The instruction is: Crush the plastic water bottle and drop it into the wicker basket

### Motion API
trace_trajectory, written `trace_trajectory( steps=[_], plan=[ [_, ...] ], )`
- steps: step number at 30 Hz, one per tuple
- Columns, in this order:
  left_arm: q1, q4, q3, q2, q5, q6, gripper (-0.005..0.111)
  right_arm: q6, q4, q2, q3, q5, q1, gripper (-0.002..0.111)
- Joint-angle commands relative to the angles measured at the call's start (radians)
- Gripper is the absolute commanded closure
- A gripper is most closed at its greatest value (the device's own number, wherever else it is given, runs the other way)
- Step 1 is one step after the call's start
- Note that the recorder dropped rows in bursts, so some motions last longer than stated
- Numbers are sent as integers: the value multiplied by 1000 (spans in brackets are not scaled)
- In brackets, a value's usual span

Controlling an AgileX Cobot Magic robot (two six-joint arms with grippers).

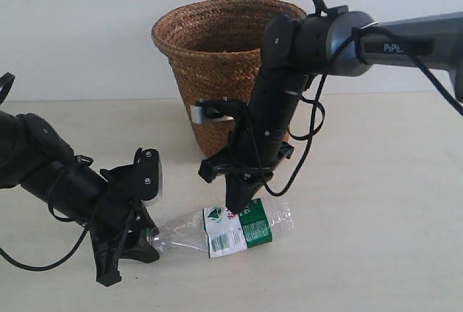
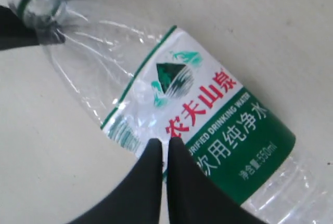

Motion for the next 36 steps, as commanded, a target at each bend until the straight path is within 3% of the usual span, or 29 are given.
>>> trace_trajectory(
  steps=[1,21,36],
  plan=[
    [-2,34,15,13,-9,-2,102,-16,-47,-2,60,-21,-1,108],
    [-2,34,15,13,-6,-4,102,36,-176,185,69,-98,-6,108],
    [-2,34,15,13,-4,-7,102,1,-127,-139,49,2,-6,108]
  ],
)
